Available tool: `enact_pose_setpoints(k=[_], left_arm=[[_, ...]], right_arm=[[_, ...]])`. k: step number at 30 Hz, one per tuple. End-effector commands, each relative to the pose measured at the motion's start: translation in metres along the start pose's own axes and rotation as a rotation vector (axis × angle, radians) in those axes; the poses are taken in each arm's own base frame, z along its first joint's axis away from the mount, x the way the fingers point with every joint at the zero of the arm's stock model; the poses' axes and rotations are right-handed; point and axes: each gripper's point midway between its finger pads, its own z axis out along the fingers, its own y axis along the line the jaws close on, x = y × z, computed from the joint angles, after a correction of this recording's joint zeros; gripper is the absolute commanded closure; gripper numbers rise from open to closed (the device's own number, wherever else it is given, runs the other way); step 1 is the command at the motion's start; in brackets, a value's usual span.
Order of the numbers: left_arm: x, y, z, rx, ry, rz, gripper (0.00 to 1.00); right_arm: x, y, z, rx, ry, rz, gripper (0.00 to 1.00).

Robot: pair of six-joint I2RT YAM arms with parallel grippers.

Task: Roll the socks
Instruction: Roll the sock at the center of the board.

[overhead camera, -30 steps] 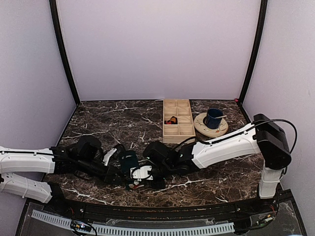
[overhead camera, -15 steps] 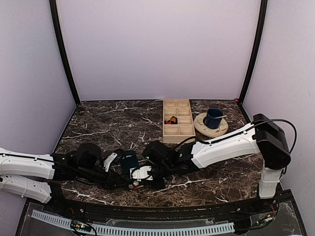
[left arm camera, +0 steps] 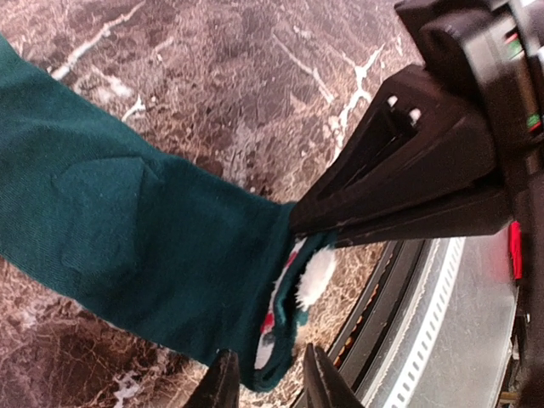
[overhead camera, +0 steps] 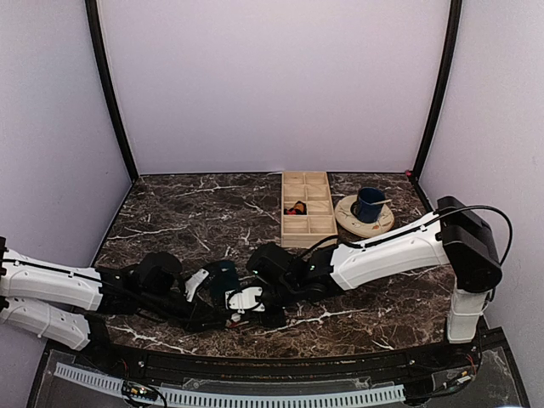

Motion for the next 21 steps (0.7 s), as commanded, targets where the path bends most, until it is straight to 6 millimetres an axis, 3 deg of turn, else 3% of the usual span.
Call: enact_pose_setpoints(k=[1, 8, 16, 21], left_arm=[[-0.003, -0.004, 0.003, 0.009, -0.006, 0.041, 0.71], [-0.004, -0.006, 0.006, 0.01, -0.009, 0.056, 0.74], [0.001, -0.013, 0.012, 0.052, 0.016, 0.07, 0.9], [0.008, -0.014, 0.017, 0.072, 0.046, 0.061, 0.92]], right_arm=[[-0.006, -0.004, 0.003, -0.009, -0.014, 0.013, 1.0], [-0.006, -0.002, 0.004, -0.023, -0.016, 0.014, 1.0], [-0.006, -0.003, 0.005, -0.027, -0.017, 0.018, 1.0], [-0.007, -0.005, 0.004, -0.026, -0.021, 0.021, 1.0]])
